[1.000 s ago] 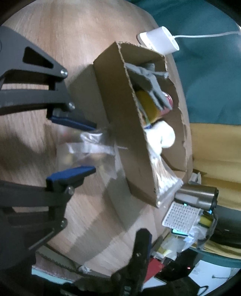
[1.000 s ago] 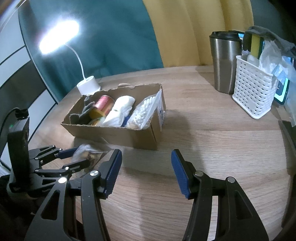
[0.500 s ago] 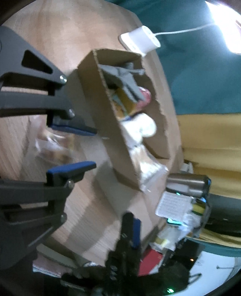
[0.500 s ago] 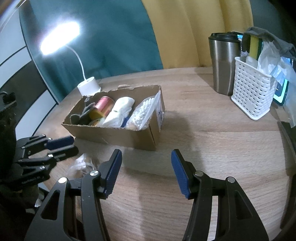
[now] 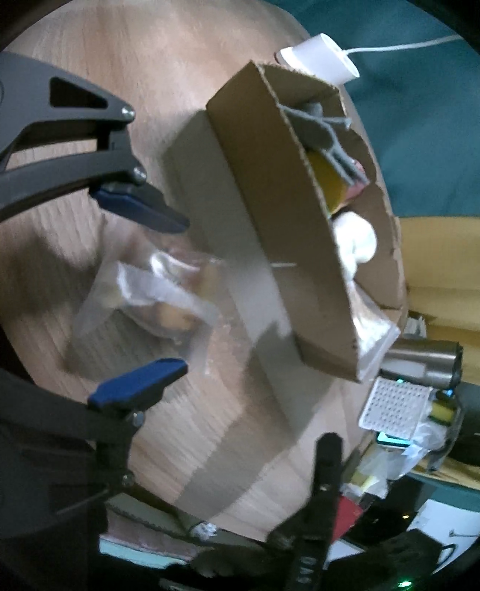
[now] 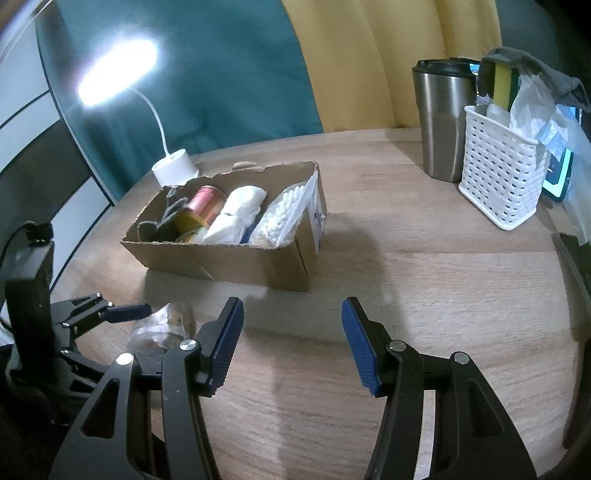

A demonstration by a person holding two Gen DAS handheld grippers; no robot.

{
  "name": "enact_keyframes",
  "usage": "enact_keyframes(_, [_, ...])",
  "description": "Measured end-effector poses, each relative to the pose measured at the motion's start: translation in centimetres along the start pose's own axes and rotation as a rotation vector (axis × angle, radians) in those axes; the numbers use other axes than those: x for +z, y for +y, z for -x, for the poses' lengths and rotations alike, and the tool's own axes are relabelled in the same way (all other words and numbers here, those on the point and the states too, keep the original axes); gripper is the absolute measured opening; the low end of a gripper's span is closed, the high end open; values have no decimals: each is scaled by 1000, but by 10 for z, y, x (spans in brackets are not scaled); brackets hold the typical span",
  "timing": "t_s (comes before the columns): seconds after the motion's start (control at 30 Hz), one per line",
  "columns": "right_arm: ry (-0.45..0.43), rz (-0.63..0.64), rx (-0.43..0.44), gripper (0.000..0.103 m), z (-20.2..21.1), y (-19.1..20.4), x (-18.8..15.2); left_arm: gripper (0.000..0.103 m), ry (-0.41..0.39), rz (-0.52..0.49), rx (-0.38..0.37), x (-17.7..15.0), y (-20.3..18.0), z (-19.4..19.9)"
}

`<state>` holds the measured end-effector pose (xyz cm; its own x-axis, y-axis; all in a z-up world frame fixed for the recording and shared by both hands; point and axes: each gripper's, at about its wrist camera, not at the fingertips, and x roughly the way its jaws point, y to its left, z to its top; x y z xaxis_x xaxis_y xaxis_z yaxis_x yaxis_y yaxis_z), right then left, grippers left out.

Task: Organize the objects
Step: 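Lift the snack bag with the left tool and carry it toward the box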

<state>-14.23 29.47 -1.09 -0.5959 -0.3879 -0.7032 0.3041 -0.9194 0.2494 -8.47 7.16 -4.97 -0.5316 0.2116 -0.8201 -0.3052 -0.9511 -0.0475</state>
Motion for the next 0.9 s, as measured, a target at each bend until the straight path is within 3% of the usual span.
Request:
enact_keyframes(0.07, [1, -3, -3, 58, 1, 0, -1, 52, -6, -8, 15, -2, 0, -2])
enact_keyframes(0.2, [-1, -9, -8, 58, 3, -2, -4, 47, -17, -12, 9, -2, -2, 1])
enact_keyframes(0.6, [-26, -4, -1, 58, 12, -7, -1, 46, -137, 5, -16, 27, -17, 41])
enact_keyframes(0.9, [-53, 17, 19, 58, 16, -9, 12, 46, -183, 17, -10, 63, -20, 44])
